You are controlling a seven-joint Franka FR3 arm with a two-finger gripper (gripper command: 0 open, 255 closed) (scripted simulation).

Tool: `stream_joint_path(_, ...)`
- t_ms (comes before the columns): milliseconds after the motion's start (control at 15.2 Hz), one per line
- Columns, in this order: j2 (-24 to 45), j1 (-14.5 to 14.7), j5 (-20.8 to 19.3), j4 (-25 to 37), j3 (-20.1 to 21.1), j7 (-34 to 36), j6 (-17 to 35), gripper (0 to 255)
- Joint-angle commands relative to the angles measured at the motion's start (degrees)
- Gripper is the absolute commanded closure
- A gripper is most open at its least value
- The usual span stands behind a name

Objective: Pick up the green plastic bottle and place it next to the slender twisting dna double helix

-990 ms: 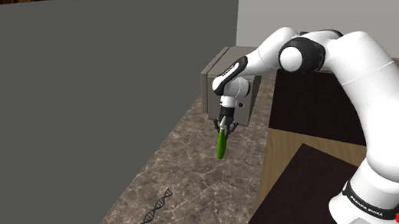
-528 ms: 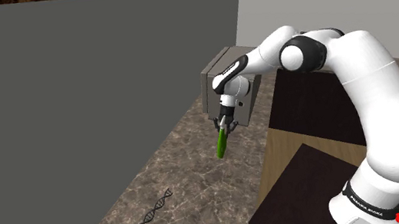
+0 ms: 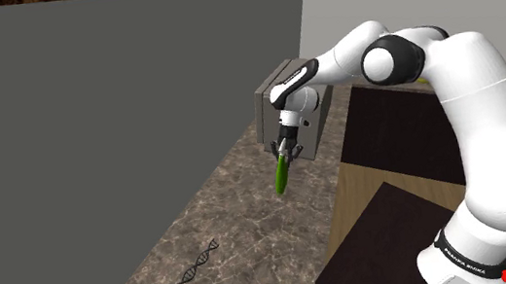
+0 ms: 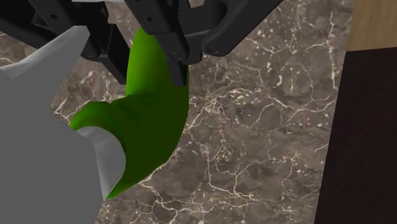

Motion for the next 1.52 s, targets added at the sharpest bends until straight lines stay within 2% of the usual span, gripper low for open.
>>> stream_joint_path(0, -1.2, 0.1, -0.2, -0.4, -0.1, 0.4, -0.8, 255)
stream_joint_path(1452, -11.8, 0.2, -2.2, 0.2, -1.0, 4.9, -11.1, 255)
